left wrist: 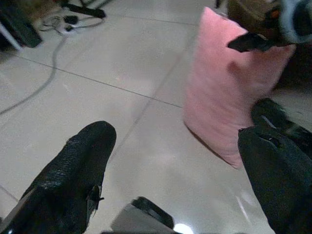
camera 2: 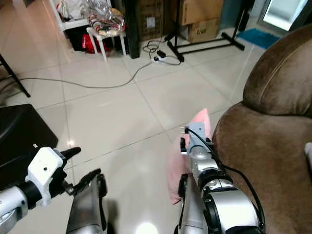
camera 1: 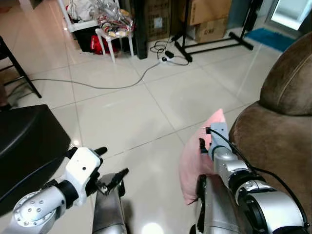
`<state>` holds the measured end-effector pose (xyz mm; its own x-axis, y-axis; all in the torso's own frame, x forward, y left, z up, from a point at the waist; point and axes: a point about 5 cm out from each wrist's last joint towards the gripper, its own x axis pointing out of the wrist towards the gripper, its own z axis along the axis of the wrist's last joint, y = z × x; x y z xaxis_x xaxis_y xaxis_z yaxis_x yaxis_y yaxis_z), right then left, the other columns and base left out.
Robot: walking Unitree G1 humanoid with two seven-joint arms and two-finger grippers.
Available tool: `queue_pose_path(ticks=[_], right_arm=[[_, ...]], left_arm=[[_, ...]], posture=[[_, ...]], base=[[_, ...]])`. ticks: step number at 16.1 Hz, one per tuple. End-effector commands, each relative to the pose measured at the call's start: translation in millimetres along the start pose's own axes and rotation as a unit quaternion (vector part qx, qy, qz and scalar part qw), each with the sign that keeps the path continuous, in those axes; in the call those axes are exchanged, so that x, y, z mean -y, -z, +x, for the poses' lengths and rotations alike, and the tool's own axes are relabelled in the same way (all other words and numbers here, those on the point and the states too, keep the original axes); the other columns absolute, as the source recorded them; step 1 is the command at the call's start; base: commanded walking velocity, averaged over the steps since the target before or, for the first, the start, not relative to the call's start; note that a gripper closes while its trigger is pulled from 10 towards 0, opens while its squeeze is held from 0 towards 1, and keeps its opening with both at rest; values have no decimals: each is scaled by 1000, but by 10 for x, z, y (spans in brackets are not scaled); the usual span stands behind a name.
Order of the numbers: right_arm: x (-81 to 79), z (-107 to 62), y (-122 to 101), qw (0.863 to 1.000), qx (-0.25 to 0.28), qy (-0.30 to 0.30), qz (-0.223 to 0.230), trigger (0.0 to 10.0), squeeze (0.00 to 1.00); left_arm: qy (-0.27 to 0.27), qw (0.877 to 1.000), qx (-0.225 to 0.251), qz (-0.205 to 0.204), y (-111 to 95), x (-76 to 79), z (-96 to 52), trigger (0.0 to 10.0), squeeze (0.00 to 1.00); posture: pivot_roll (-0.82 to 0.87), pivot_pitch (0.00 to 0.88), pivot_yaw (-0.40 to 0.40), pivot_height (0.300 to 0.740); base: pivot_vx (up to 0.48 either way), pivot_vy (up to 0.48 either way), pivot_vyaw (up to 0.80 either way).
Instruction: Move the pillow to the sofa from floor
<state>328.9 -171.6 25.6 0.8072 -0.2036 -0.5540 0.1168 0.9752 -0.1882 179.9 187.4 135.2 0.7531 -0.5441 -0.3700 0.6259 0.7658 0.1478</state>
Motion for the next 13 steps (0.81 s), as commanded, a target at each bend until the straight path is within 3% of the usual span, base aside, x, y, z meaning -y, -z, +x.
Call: queue_pose_path(ticks=[1, 3, 4, 5, 6, 7, 8, 10, 13], right_arm=[[47, -1, 73, 1000, -10, 17, -1, 10000, 0], [141, -1, 170, 999, -32, 37, -23, 9647, 0], [137, -7, 234, 998, -47, 28, -21, 9098, 0], [137, -11, 272, 998, -55, 24, -20, 7843, 0], [152, -14, 303, 997, -59, 24, -31, 7412, 0], [171, -17, 327, 997, -62, 27, -35, 4471, 0], [180, -17, 337, 997, -64, 29, -34, 3373, 0], [204, -18, 356, 996, -69, 32, -37, 0, 0], [194, -24, 393, 996, -78, 25, -45, 0, 0]], left_arm=[[11, 1000, -3, -2, -18, 1, -44, 10000, 0], [55, 998, -20, -23, 3, 50, -99, 10000, 0], [70, 997, -26, -29, 13, 71, -114, 10000, 0], [77, 996, -28, -32, 16, 85, -119, 10000, 0], [84, 995, -29, -34, 12, 95, -120, 10000, 0], [94, 994, -31, -39, 10, 104, -124, 10000, 0], [99, 994, -33, -41, 10, 107, -129, 10000, 0], [112, 992, -40, -46, 7, 115, -153, 10000, 0], [118, 991, -44, -49, 5, 118, -164, 10000, 0]], posture=[[69, 89, 67, 478], [61, 98, 80, 478], [57, 97, 81, 478], [55, 95, 80, 478], [52, 94, 79, 478], [52, 94, 78, 478], [52, 93, 78, 478], [53, 92, 77, 478], [53, 87, 74, 478]], base=[[0, 0, 0], [0, 0, 0], [0, 0, 0], [0, 0, 0], [0, 0, 0], [0, 0, 0], [0, 0, 0], [0, 0, 0], [0, 0, 0]])
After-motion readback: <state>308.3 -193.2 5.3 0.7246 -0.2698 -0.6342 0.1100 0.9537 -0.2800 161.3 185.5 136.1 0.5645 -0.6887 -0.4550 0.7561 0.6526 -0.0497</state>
